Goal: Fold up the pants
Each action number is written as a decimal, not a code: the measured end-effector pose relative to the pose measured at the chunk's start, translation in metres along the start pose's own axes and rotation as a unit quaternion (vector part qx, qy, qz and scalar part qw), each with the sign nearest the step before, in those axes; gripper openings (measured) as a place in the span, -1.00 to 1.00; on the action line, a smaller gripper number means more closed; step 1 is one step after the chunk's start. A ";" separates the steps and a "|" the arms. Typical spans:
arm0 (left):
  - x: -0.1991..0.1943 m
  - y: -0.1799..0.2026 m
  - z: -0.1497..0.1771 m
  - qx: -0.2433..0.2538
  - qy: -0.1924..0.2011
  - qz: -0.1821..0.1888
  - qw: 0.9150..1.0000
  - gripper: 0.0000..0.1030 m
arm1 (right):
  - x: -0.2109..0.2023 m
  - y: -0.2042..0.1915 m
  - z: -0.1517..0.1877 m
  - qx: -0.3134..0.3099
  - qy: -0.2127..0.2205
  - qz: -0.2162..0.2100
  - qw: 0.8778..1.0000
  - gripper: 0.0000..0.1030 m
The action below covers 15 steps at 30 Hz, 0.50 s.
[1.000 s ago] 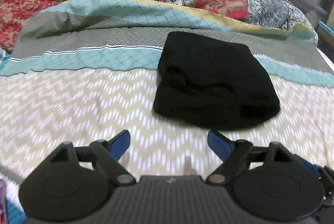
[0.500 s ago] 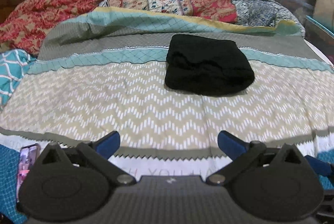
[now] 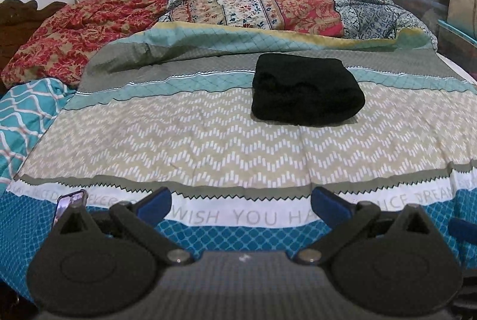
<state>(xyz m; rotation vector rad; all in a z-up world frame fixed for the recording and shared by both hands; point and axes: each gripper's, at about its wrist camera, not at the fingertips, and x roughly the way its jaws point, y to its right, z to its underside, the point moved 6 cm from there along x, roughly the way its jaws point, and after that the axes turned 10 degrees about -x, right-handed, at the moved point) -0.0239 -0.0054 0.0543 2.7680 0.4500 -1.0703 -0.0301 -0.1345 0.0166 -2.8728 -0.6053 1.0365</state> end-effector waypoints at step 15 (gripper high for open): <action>0.013 -0.006 0.010 0.008 -0.022 -0.026 0.999 1.00 | 0.008 0.002 0.011 0.026 -0.025 -0.009 0.999 1.00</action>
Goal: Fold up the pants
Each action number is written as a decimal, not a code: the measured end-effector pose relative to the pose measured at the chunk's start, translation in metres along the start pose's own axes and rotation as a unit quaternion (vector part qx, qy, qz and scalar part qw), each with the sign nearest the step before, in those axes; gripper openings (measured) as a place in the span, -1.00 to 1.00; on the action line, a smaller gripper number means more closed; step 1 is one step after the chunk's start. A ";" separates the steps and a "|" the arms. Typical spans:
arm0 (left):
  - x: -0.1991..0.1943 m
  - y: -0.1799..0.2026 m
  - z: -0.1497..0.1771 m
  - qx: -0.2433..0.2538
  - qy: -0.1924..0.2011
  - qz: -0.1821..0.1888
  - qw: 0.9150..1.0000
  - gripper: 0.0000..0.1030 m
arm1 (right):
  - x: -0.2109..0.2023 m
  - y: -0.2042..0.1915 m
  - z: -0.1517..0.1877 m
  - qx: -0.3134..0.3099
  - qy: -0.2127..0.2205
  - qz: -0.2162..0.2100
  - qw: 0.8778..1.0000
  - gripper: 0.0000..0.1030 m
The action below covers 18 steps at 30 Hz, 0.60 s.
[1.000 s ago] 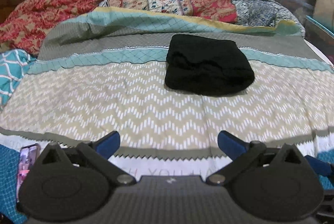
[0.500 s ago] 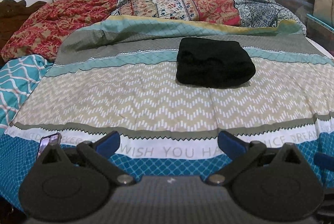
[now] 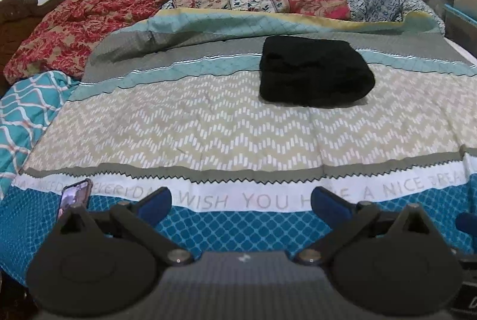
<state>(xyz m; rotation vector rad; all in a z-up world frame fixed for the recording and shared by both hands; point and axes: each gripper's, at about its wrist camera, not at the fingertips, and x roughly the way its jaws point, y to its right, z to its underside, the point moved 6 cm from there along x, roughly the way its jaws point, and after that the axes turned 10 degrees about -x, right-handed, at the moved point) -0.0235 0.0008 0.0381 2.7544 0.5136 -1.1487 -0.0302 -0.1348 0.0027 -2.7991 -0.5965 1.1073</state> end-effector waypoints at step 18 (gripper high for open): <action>0.031 -0.006 0.006 0.008 -0.046 -0.039 0.998 1.00 | 0.001 0.009 -0.011 -0.018 0.038 0.036 0.998 1.00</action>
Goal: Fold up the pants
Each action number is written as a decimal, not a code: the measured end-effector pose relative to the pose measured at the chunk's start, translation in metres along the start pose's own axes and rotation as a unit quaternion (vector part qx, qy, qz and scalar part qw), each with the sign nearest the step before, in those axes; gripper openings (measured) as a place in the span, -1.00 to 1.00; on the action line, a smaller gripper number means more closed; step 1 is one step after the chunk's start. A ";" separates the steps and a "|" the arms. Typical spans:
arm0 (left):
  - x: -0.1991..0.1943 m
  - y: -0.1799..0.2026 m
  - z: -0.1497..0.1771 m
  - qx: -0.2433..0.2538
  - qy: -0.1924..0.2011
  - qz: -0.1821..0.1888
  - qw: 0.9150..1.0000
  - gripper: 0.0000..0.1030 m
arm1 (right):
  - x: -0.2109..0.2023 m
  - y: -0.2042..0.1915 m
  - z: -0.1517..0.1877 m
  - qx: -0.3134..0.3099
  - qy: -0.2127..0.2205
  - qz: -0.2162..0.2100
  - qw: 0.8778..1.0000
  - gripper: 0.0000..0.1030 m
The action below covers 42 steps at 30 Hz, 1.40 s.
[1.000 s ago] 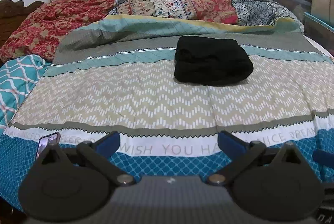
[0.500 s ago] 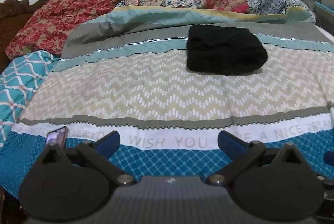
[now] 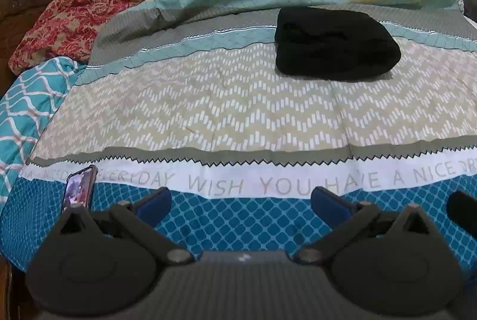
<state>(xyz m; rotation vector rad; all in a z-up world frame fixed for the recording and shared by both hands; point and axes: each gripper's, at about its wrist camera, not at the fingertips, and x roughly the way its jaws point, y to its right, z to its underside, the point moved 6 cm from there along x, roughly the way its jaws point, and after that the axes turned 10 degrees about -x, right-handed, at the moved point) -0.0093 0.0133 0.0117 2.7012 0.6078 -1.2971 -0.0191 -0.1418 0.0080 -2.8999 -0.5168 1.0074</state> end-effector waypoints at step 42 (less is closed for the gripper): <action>0.010 -0.010 -0.002 0.012 -0.011 -0.024 1.000 1.00 | 0.015 -0.002 0.002 0.013 -0.024 -0.004 1.000 1.00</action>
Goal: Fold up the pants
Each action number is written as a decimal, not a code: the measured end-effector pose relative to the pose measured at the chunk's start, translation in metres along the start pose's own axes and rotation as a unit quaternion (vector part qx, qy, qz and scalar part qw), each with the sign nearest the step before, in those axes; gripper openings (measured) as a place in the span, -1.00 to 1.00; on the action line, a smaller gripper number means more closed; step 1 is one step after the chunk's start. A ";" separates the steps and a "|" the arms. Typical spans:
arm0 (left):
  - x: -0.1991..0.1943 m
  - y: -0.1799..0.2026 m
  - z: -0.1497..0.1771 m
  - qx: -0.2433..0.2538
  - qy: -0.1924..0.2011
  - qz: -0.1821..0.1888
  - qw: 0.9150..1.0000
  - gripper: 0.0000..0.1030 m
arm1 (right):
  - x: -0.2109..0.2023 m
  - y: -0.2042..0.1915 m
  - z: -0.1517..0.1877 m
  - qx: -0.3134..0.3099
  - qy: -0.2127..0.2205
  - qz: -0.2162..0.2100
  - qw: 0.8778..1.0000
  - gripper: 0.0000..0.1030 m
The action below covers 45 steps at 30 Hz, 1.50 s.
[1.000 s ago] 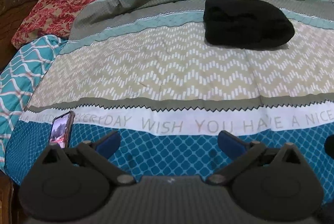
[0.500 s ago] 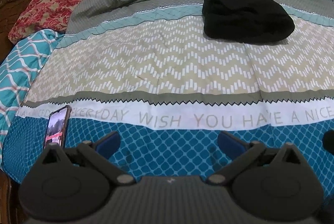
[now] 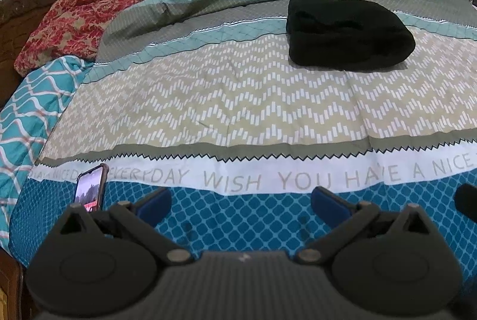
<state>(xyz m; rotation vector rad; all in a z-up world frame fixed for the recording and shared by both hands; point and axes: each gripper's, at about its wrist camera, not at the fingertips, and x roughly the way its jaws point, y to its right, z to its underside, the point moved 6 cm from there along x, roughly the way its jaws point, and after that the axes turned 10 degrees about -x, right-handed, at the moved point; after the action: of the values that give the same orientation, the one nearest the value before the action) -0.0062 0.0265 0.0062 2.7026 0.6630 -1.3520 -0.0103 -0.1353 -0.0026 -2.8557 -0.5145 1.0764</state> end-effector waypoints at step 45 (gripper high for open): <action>-0.004 0.010 0.005 0.012 -0.011 0.022 1.000 1.00 | -0.001 0.009 0.003 0.021 0.000 0.004 1.000 1.00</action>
<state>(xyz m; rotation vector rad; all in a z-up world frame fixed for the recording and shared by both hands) -0.0085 0.0151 0.0048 2.6999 0.5864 -1.3857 -0.0102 -0.1441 -0.0056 -2.8247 -0.4762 1.0745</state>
